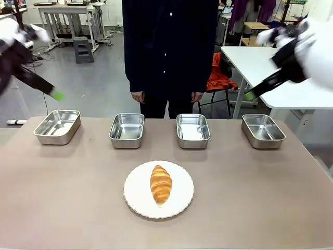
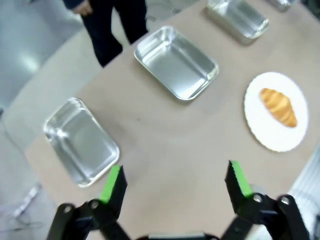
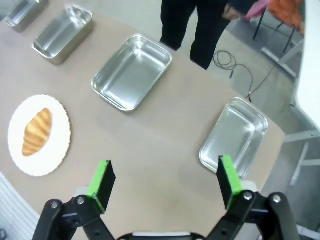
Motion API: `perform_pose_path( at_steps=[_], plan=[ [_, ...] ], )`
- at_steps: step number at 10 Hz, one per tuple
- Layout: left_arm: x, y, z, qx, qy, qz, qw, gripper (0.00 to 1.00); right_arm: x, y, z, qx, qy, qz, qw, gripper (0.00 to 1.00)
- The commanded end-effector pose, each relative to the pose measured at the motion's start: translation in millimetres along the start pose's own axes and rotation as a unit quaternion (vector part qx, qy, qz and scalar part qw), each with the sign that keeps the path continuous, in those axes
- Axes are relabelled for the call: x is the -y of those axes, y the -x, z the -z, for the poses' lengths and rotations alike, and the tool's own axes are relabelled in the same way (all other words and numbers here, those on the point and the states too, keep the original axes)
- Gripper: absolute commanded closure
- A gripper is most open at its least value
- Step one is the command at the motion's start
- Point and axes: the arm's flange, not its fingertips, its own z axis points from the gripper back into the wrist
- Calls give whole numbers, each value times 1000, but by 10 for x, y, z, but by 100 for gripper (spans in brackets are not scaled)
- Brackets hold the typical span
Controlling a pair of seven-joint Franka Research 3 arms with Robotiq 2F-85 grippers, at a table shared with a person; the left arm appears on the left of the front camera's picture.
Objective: Place the bread in the container.
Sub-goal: Place the Butter Roll into the Airtight Container indicated by the human.
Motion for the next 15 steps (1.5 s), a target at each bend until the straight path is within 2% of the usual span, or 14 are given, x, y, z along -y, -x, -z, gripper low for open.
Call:
perform_pose_path(
  at_steps=[1,3,4,5,6,11,13,15],
  plan=[
    [-494,144,-121,14,52,34,998,0,564,279,-314,31,-67,-14,997,0],
    [-952,553,-318,42,82,51,994,0,908,608,-454,55,-105,-8,993,0],
    [-1035,681,-334,58,77,46,994,0,1003,695,-447,58,-113,-1,992,0],
    [-988,727,-355,63,52,52,995,0,1033,722,-404,49,-117,6,992,0],
    [-903,680,-414,48,62,45,996,0,948,738,-519,53,-86,2,995,0],
    [-901,700,-379,41,56,47,996,0,925,738,-518,45,-86,9,995,0],
    [-1178,943,-861,88,23,-10,996,0,1230,825,-666,66,-80,19,994,0],
    [-1310,1112,-1115,120,21,-28,992,0,1406,872,-804,96,-77,29,992,0]
  ],
)
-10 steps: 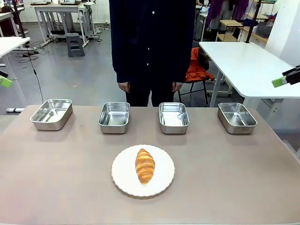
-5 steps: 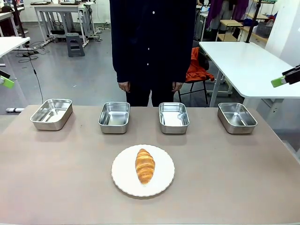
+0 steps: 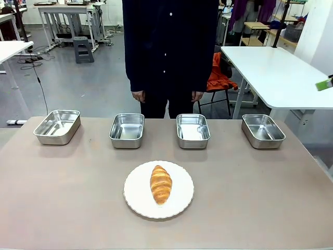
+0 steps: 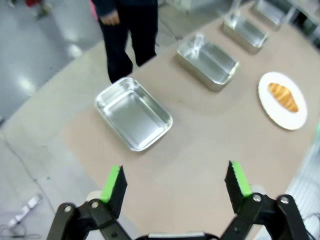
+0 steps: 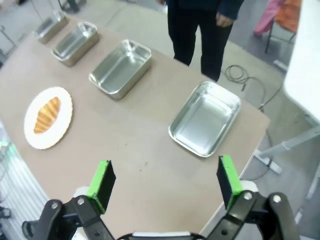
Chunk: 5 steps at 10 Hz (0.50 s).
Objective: Place the bread in the container.
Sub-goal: Place the Butter Roll into the Airtight Container indicated by the human.
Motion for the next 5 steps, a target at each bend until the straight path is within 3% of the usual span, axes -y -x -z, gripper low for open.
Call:
perform_pose_path(
  at_steps=[1,3,5],
  plan=[
    [-80,5,-132,50,10,-18,999,0,156,-22,-97,35,-17,-5,999,0],
    [7,-4,-246,62,2,-35,997,0,204,-32,-172,50,-12,8,999,0],
    [167,-93,-253,33,-32,-74,996,0,152,-57,-206,55,-9,15,998,0]
  ],
)
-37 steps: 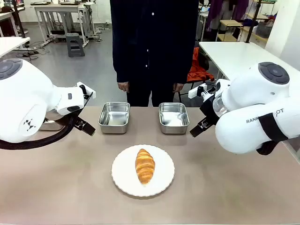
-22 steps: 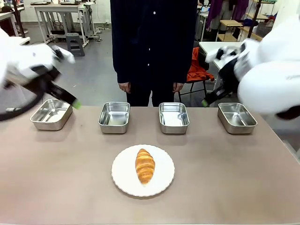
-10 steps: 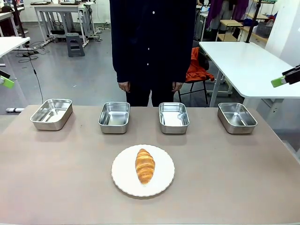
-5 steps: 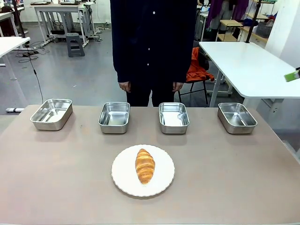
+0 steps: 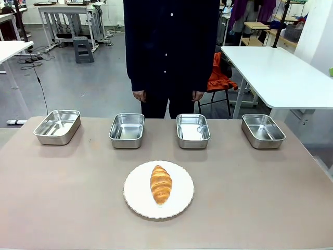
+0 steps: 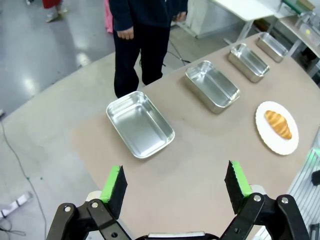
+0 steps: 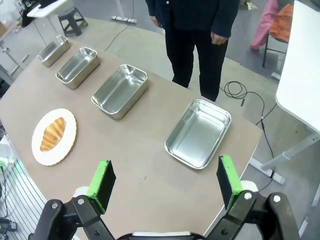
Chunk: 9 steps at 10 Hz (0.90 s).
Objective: Place the bread in the container.
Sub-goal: Place the Butter Roll into the Airtight Container indicated by the human.
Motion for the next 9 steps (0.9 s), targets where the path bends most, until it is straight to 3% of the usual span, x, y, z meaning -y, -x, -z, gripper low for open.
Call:
perform_pose_path(
  at_steps=[1,9],
  plan=[
    [226,-70,41,-23,-37,-23,999,0,-26,-20,-29,9,-4,-8,1000,0],
    [379,-120,326,-83,-44,32,995,0,-46,-40,-69,1,13,2,1000,0]
  ],
)
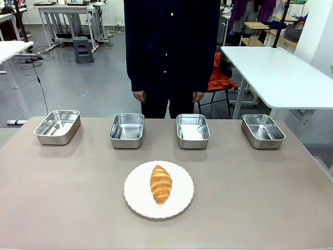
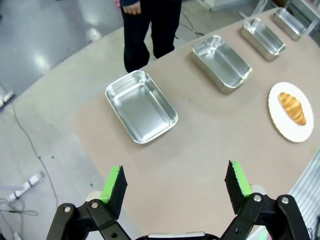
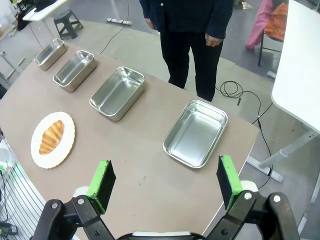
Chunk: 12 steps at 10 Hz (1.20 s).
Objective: Place the bread in the container.
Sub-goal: Place the Butter Roll into the Airtight Container indicated by the human.
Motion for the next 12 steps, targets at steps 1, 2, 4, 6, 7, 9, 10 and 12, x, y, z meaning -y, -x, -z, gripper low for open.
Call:
perform_pose_path(
  at_steps=[1,2,4,6,7,9,10,12],
  plan=[
    [-20,14,-21,4,-1,-6,1000,0,-4,-4,-2,1,-1,-2,1000,0],
    [-20,14,-21,4,-1,-6,1000,0,-4,-4,-2,1,-1,-2,1000,0],
    [-20,14,-21,4,-1,-6,1000,0,-4,-4,-2,1,-1,-2,1000,0],
    [-20,14,-21,4,-1,-6,1000,0,-4,-4,-2,1,-1,-2,1000,0],
    [-20,14,-21,4,-1,-6,1000,0,-4,-4,-2,1,-1,-2,1000,0],
    [-20,14,-21,4,-1,-6,1000,0,-4,-4,-2,1,-1,-2,1000,0],
    [-20,14,-21,4,-1,-6,1000,0,-4,-4,-2,1,-1,-2,1000,0],
    [-20,14,-21,4,-1,-6,1000,0,-4,-4,-2,1,-1,-2,1000,0]
  ],
)
